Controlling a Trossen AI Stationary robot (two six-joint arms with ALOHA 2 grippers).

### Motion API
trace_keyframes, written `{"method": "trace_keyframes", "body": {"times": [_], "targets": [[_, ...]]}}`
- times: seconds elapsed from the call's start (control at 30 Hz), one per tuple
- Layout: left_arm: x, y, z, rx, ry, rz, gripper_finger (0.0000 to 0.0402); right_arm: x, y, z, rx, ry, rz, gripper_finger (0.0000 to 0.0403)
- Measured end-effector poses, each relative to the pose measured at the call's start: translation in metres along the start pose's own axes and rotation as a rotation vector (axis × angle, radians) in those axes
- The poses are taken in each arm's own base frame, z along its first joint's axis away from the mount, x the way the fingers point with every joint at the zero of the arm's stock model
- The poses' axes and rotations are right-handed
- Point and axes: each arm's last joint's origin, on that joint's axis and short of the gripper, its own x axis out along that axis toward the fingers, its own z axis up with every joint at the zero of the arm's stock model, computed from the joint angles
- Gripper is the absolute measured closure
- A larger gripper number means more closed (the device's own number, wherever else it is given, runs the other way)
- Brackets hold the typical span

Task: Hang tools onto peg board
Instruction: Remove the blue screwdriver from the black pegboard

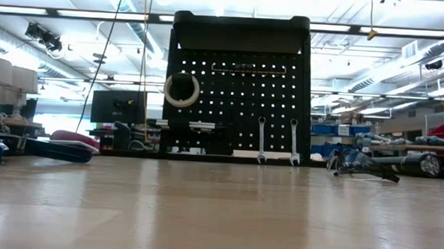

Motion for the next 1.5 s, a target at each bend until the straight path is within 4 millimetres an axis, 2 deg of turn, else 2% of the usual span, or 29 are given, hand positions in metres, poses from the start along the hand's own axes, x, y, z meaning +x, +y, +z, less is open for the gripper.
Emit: {"method": "trace_keyframes", "body": {"times": [0.13, 0.27, 0.4, 0.63, 0.87, 1.0, 1.13, 1.43, 1.5], "targets": [[-0.002, 0.001, -0.001, 0.002, 0.015, 0.004, 0.022, 0.014, -0.007, 0.005, -0.033, -0.032, -0.033, 0.0154], [-0.014, 0.002, 0.005, -0.006, -0.029, -0.01, 0.022, 0.024, -0.019, 0.005, -0.07, -0.095, -0.097, 0.0154], [-0.026, 0.004, 0.011, -0.003, -0.076, -0.009, 0.022, 0.026, -0.036, 0.008, -0.154, -0.151, -0.252, 0.0154], [-0.03, 0.005, 0.011, 0.011, -0.07, -0.007, 0.022, 0.005, -0.069, 0.023, -0.293, -0.275, -0.589, 0.0154], [-0.024, 0.004, 0.008, -0.019, -0.052, -0.011, 0.022, -0.029, -0.122, 0.018, -0.193, -0.249, -0.809, 0.0154], [-0.026, 0.003, 0.01, -0.024, -0.067, -0.015, 0.022, -0.044, -0.141, 0.011, -0.128, -0.218, -0.825, 0.0154], [-0.025, 0.003, 0.009, -0.023, -0.061, -0.013, 0.022, -0.044, -0.152, -0.001, -0.063, -0.165, -0.817, 0.0154], [-0.02, 0.002, 0.008, -0.047, -0.052, -0.011, 0.022, -0.012, -0.174, -0.034, -0.024, -0.045, -0.777, 0.0154], [-0.019, 0.002, 0.007, -0.046, -0.046, -0.009, 0.022, -0.01, -0.175, -0.036, -0.018, -0.029, -0.764, 0.0155]]}}
